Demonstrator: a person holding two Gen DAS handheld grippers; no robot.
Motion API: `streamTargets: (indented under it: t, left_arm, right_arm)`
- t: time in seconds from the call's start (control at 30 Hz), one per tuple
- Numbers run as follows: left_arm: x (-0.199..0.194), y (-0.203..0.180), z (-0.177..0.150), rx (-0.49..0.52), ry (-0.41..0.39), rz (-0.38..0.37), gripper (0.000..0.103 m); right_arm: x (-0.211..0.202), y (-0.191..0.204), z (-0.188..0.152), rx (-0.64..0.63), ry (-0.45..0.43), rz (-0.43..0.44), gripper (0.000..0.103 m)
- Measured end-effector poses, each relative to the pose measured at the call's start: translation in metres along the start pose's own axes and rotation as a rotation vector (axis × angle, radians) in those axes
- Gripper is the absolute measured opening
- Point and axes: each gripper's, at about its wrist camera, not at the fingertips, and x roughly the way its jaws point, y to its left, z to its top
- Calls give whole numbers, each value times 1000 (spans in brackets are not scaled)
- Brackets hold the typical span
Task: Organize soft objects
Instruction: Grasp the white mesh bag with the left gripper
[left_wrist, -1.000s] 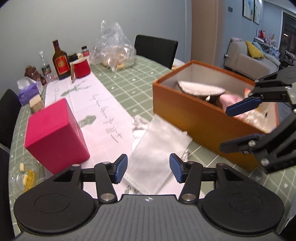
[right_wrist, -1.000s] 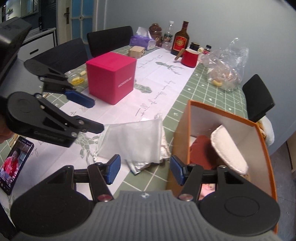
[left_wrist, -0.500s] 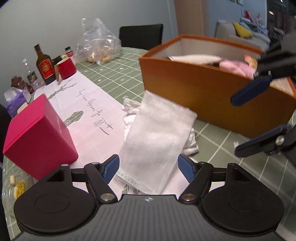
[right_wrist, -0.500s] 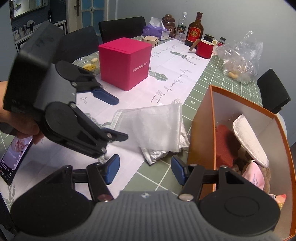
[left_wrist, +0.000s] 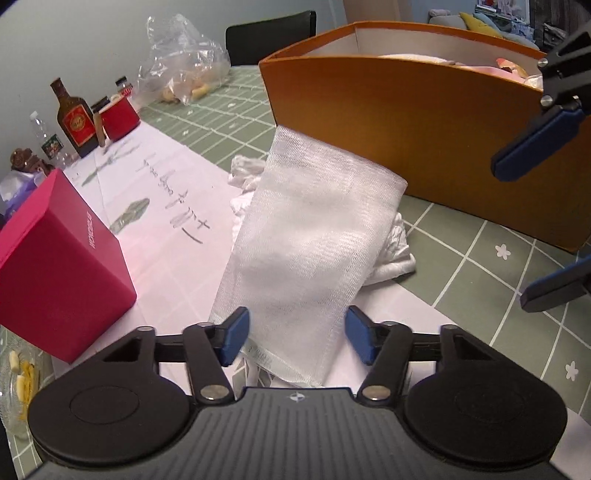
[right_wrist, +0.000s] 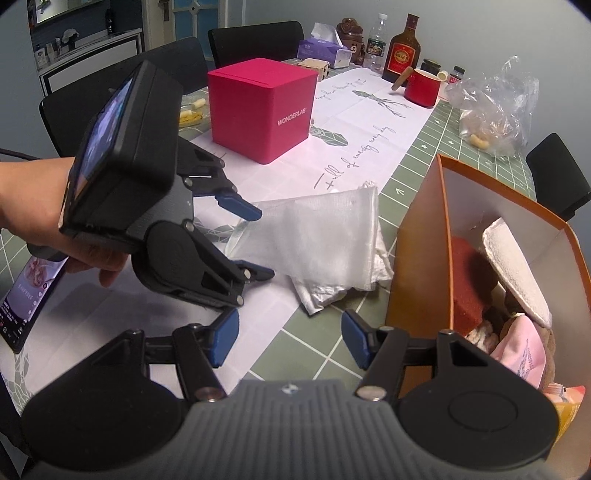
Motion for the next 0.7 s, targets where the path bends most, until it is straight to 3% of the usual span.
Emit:
streamTargets:
  t: [0.1, 0.2, 0.23, 0.27, 0.4, 0.57, 0.7]
  left_arm:
    - [0, 5, 0, -43, 10, -32, 58]
    - [-2, 8, -1, -57, 30, -50, 33]
    - [-2, 9, -1, -61, 41, -44, 17]
    - [-3, 11, -2, -71, 48, -40, 7]
    - [-14, 26, -8, -149, 55, -49, 2]
    - [-41, 49, -13, -219, 8, -29, 2]
    - [-56, 71, -20, -290, -2, -9, 2]
  right_arm:
    - [2, 0, 0, -1, 6, -1, 61]
    - [4, 2, -1, -8, 12, -4, 62]
    - [5, 3, -1, -10, 14, -6, 63]
    - [7, 3, -1, -11, 18, -9, 63]
    - [14, 6, -3, -27, 30, -22, 63]
    - [32, 17, -1, -80, 27, -64, 68]
    - [48, 27, 5, -145, 6, -106, 83]
